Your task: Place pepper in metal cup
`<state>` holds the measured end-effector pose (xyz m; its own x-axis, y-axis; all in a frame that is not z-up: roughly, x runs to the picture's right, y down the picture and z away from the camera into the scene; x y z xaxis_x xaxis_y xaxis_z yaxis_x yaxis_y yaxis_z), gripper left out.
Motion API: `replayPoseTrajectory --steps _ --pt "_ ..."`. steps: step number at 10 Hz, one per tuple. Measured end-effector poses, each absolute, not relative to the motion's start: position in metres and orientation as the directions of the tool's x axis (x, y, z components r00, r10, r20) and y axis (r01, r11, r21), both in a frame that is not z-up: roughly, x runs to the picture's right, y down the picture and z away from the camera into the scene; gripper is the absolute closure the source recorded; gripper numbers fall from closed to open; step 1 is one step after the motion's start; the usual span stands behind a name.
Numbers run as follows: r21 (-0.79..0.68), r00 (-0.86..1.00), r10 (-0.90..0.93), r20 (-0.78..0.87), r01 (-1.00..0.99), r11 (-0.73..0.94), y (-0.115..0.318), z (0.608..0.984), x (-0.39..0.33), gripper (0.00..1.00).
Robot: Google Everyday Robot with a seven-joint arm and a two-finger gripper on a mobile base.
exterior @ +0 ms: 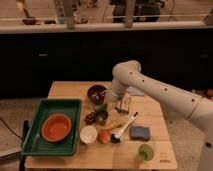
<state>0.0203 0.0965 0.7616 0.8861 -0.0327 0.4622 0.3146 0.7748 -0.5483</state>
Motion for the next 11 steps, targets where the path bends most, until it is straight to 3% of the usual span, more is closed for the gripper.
replayPoseTrajectory --steps 11 --pt "-0.368 0.602 0.056 0.797 0.411 0.834 0.087 0.732 -0.035 1.0"
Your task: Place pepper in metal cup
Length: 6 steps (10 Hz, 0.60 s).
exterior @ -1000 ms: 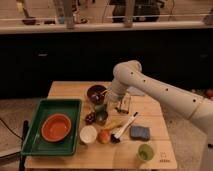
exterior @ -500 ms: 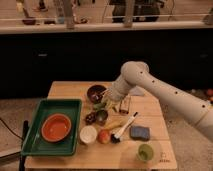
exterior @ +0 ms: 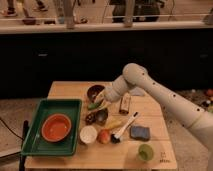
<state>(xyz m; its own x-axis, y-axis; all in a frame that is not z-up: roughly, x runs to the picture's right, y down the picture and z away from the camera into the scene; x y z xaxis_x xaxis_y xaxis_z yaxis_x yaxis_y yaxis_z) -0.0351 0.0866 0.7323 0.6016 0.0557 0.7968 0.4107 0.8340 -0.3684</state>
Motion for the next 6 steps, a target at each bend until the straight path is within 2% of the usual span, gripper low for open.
replayPoseTrajectory --steps 6 --pt "-0.343 0.46 0.134 0.878 0.408 0.846 0.0958 0.7345 -0.0482 1.0"
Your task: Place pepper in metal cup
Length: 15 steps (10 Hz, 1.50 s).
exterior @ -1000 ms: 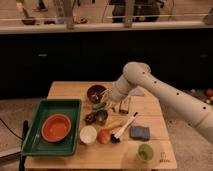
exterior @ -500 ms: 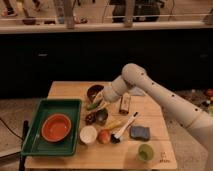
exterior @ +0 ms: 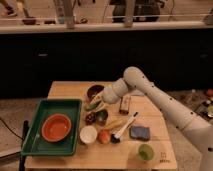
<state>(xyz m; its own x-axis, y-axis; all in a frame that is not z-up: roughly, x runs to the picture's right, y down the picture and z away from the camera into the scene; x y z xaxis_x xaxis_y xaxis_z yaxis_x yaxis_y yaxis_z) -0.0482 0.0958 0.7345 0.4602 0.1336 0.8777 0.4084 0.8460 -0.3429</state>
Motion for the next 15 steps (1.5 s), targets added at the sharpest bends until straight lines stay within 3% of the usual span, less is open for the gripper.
replayPoseTrajectory --steps 13,15 --pt "-0.368 0.376 0.229 0.898 0.354 0.86 0.108 0.756 -0.039 0.99" --pt "-0.377 0.377 0.24 0.895 0.347 0.859 0.108 0.761 -0.035 0.89"
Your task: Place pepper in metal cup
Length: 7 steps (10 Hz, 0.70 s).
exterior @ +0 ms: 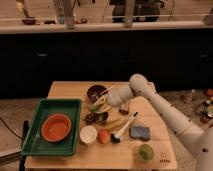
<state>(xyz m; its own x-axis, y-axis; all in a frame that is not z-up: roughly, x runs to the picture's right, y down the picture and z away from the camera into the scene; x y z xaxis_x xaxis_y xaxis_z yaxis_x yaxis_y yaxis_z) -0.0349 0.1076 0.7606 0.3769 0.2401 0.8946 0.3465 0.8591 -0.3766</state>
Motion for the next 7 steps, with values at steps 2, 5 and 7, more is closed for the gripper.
replayPoseTrajectory --steps 2,5,7 --pt "-0.386 0.37 0.255 0.893 0.339 0.858 0.107 0.764 -0.03 0.64" --pt "-0.39 0.362 0.268 0.893 0.325 0.862 0.107 0.767 -0.025 0.33" --pt "-0.391 0.357 0.272 0.893 0.32 0.863 0.108 0.767 -0.021 0.2"
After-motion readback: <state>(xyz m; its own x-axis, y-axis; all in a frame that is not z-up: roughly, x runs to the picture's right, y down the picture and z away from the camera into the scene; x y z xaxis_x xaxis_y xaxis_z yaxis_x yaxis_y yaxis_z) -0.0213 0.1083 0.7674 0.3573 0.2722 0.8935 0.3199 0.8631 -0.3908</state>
